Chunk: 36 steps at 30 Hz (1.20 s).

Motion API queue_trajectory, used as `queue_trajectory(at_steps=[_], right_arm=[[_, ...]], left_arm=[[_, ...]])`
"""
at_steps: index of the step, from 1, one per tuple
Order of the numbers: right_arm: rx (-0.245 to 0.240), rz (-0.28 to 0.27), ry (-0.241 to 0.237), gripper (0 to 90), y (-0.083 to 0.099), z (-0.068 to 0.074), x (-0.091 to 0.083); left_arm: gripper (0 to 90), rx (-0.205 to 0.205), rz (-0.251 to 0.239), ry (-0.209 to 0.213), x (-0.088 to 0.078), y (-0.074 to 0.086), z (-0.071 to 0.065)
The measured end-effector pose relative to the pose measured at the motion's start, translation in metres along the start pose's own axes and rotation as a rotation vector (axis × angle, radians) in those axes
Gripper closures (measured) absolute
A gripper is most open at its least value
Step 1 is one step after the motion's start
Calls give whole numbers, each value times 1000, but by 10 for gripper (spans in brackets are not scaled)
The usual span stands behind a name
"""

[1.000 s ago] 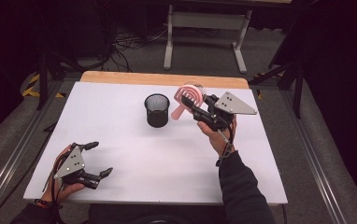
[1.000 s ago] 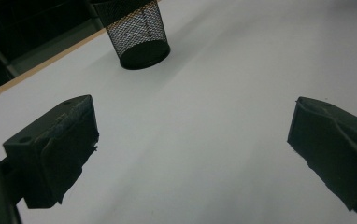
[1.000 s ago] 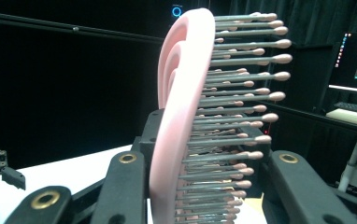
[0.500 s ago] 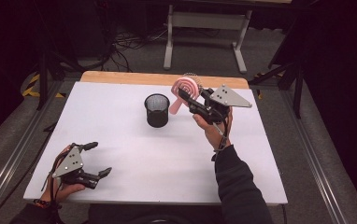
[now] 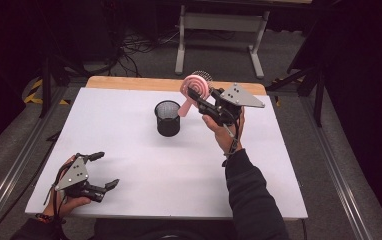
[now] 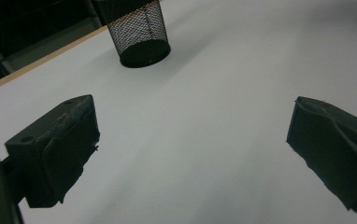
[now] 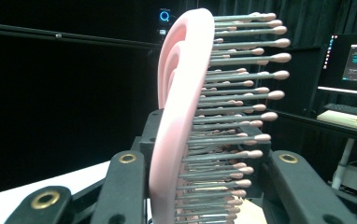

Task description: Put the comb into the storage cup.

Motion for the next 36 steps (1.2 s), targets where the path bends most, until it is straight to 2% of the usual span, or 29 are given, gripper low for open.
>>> queue_trajectory(at_steps=[13, 15, 23, 35, 36], right_arm=[[14, -9, 16, 629, -2, 2, 10], [30, -10, 15, 629, -1, 1, 14], [43, -2, 27, 629, 4, -2, 25], [48, 14, 53, 629, 13, -3, 42], [-26, 27, 78, 629, 17, -9, 45]], left_arm=[[38, -2, 1, 4, 0, 0, 0], [38, 0, 2, 4, 0, 0, 0], [39, -3, 3, 11, -1, 1, 1], [40, -2, -5, 10, -2, 0, 1], [40, -3, -6, 11, -2, 0, 1]])
Point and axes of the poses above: each handheld gripper's, and its own axes: x roughly forward along the jaws, y roughly out of its underside, z roughly to its left, the point moved 3 cm from there along x, roughly forward along the jaws, and after that the axes turned 6 degrees about y, right-handed, at the moved point
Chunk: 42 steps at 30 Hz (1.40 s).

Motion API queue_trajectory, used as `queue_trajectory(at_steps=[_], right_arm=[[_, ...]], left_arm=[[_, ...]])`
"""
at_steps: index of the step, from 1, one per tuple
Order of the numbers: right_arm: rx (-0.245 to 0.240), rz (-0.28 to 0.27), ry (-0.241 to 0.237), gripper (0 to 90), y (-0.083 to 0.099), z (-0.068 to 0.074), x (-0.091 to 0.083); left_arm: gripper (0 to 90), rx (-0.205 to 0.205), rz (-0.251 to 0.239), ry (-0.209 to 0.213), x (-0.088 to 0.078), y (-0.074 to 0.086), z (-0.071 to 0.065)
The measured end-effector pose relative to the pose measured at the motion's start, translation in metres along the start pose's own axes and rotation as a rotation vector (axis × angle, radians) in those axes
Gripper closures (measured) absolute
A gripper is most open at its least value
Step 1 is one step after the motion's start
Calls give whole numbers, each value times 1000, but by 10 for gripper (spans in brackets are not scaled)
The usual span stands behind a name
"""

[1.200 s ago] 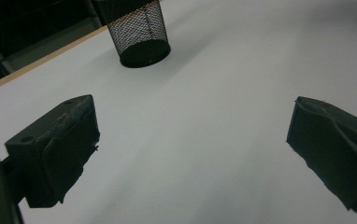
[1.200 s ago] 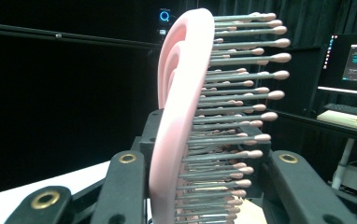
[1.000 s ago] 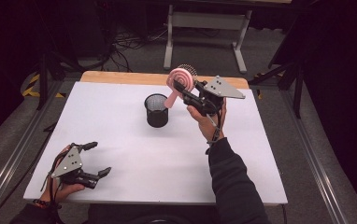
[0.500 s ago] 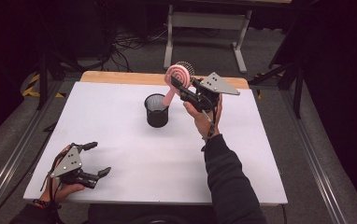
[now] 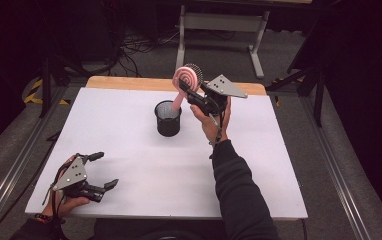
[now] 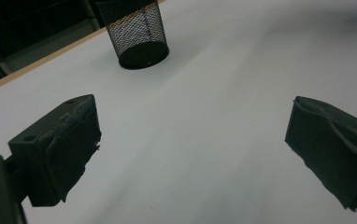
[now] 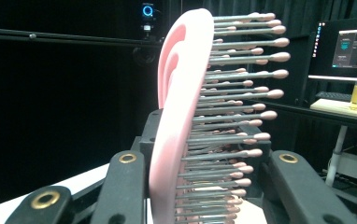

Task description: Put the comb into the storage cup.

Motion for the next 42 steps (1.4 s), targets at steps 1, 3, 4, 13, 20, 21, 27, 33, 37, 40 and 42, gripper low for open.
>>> queue_trajectory(at_steps=[1, 3, 4, 13, 20, 21, 27, 33, 37, 40, 42], right_arm=[[24, -1, -15, 629, 0, 2, 0], [83, -6, -20, 629, 0, 6, 2], [84, -4, -18, 629, 1, 6, 4], [95, 27, -28, 629, 13, 11, 13], [100, 58, -39, 629, 24, 16, 17], [98, 65, -42, 629, 27, 17, 17], [109, 93, -50, 629, 38, 21, 21], [123, 108, -56, 629, 46, 23, 23], [134, 114, -65, 628, 51, 24, 23], [148, 124, -72, 628, 57, 25, 24], [154, 126, -75, 628, 58, 25, 24]], left_arm=[[40, 0, 0, -2, 0, 0, 0], [40, 0, -1, 0, 0, 0, 0], [41, 0, 0, 1, -1, 0, 0], [42, 2, 2, 2, -1, 0, 0], [42, -2, -2, 5, -1, 0, 0], [42, -1, 0, 5, -1, 0, 0], [42, -4, -2, 3, -1, 0, 0], [42, -5, -1, 5, -1, 0, 0], [42, -4, -1, 5, -1, 1, 0], [42, -3, -2, 6, -1, 1, 0], [42, -3, -2, 6, -1, 1, 0]])
Point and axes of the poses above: each handheld gripper's, and its own axes: x roughly forward along the jaws, y roughly out of its underside, z roughly to its left, the point moved 3 cm from there along x, roughly forward along the jaws, and after that the axes turned 6 degrees about y, right-handed, at the moved point
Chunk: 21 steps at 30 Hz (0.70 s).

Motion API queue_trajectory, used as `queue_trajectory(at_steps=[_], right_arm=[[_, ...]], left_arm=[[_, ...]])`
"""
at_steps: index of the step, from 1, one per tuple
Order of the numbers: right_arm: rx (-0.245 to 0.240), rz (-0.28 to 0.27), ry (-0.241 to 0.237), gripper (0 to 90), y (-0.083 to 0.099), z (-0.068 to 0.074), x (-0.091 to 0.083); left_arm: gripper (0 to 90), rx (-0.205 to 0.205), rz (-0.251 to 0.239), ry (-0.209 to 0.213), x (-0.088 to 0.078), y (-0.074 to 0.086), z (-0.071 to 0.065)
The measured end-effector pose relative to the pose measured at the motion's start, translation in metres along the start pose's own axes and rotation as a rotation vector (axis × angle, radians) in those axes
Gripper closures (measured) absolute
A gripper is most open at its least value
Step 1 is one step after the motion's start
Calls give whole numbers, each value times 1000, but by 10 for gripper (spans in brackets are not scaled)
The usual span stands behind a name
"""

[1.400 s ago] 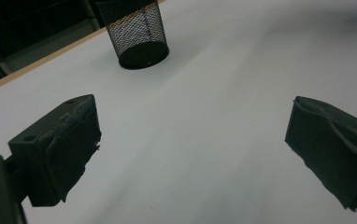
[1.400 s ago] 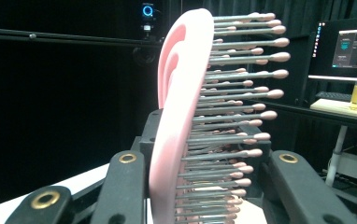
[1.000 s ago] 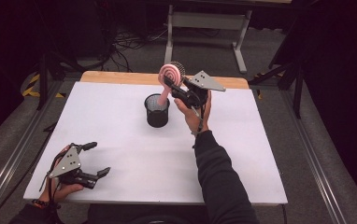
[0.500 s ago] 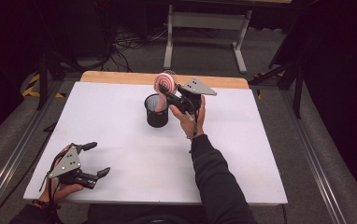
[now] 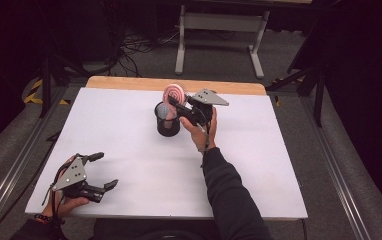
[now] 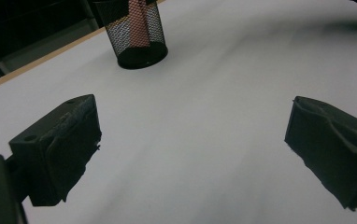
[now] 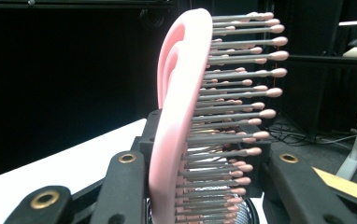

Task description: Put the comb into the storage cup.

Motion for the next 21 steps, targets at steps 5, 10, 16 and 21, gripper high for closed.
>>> queue_trajectory(at_steps=[5, 10, 16, 21], right_arm=[[28, 10, -4, 624, 4, -2, 0], [58, 11, -7, 619, 8, -6, -1], [69, 11, -4, 612, 10, -8, -4], [54, 22, -1, 600, 16, -9, -7]], left_arm=[[48, -3, -4, -5, 0, 0, 0], [53, -1, -6, -1, 0, -1, -1], [52, 0, -5, -2, 1, -1, -1], [52, -1, 3, 2, 2, 0, -1]])
Point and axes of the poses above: each handheld gripper's, and its own axes: x roughly forward along the jaws, y roughly out of its underside, z roughly to its left, the point moved 3 cm from there along x, roughly forward along the jaws, and after that the axes turned 6 degrees about y, right-handed, at the moved point
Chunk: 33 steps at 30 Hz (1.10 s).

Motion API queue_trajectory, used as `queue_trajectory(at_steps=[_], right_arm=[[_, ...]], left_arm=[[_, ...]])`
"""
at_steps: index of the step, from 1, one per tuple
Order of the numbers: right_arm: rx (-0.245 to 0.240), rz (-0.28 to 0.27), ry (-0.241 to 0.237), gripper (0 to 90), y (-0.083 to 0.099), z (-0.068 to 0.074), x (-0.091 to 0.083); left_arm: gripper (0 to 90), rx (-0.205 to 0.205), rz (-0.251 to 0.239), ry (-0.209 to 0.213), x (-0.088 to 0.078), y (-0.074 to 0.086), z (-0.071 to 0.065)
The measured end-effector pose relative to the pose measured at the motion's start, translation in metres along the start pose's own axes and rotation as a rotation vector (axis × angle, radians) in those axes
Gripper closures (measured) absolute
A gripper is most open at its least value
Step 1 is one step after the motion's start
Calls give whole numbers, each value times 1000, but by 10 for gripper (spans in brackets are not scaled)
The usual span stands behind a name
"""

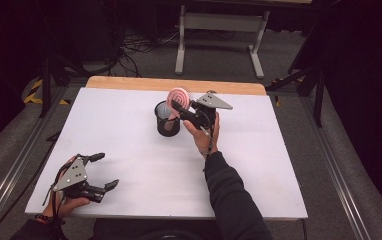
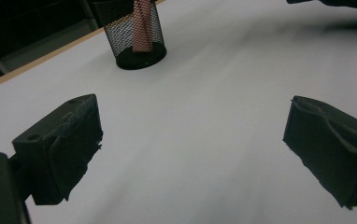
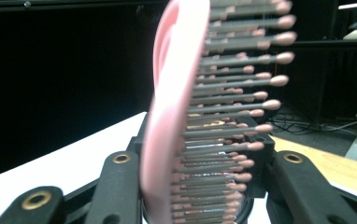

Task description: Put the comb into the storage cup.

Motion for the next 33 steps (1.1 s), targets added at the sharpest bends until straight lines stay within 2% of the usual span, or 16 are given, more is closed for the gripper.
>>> queue_trajectory(at_steps=[5, 13, 23, 33], right_arm=[[8, 15, 16, 590, 7, -3, -2], [-30, 33, 46, 525, 9, -3, -2], [-77, 31, 97, 398, 1, -3, -9], [-131, 7, 117, 343, -13, -1, -21]], left_arm=[[53, 1, -1, -1, 0, 0, 0], [54, 2, -1, -2, 0, 0, 0], [55, 2, 0, -2, 0, 0, 0], [55, 0, 6, -6, 1, 1, 0]])
Point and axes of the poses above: each handheld gripper's, and its own axes: x roughly forward along the jaws, y roughly out of its underside, z roughly to its left, the point moved 3 cm from there along x, roughly forward along the jaws, and after that the axes turned 6 degrees about y, right-handed, at the moved point
